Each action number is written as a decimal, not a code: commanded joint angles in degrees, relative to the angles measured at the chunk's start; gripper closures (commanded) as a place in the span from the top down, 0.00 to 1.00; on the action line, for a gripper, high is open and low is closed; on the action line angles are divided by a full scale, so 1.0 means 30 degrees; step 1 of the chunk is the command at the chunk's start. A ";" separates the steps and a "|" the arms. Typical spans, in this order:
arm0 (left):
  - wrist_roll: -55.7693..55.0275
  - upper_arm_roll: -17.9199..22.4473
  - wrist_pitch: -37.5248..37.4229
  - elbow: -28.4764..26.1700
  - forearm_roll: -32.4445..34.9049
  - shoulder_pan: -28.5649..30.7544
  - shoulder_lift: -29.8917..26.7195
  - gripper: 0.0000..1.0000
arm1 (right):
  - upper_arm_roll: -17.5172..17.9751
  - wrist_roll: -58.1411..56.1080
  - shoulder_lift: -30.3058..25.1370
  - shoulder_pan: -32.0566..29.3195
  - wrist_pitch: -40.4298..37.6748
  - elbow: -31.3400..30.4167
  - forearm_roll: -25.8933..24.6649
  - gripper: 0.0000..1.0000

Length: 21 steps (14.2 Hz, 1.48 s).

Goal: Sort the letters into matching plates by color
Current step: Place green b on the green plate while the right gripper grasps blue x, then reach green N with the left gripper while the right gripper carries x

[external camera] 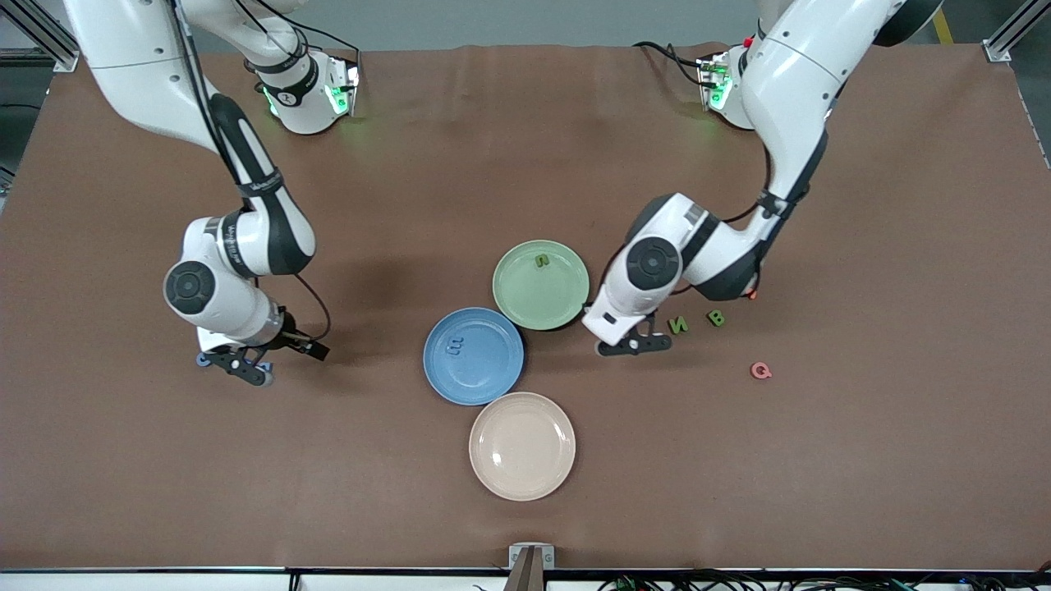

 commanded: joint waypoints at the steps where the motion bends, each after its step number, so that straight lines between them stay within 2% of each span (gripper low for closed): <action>1: -0.1233 0.0045 -0.0267 -0.0039 -0.0046 -0.1342 -0.0026 0.13 | 0.0325 -0.1277 -0.0690 -0.1049 0.1329 -0.1688 -0.0349 0.98; 7: -0.2406 0.0044 -0.0267 -0.0156 -0.0047 -0.3073 0.0442 0.15 | 0.0325 -0.2101 -0.0602 -0.1638 0.2562 -0.2747 -0.0378 0.90; 12: -0.2583 0.0045 -0.0267 -0.0186 0.0071 -0.3486 0.0853 0.16 | 0.0325 -0.2334 -0.0602 -0.1872 0.2533 -0.2805 -0.0349 0.81; 15: -0.2554 0.0045 -0.0267 -0.0186 0.0129 -0.3573 0.0912 0.26 | 0.0296 -0.2511 -0.0573 -0.1901 0.2533 -0.2805 -0.0378 0.75; 17: -0.2496 0.0045 -0.0267 -0.0186 0.0159 -0.3544 0.0912 0.55 | 0.0296 -0.2511 -0.0544 -0.1901 0.2592 -0.2805 -0.0378 0.73; 18: -0.2467 0.0045 -0.0267 -0.0186 0.0159 -0.3544 0.0883 0.63 | 0.0296 -0.2511 -0.0543 -0.1930 0.2563 -0.2805 -0.0349 0.71; 21: -0.2408 0.0045 -0.0267 -0.0186 0.0130 -0.3340 0.0766 0.64 | 0.0296 -0.2511 -0.0398 -0.1930 0.2679 -0.2805 -0.0349 0.66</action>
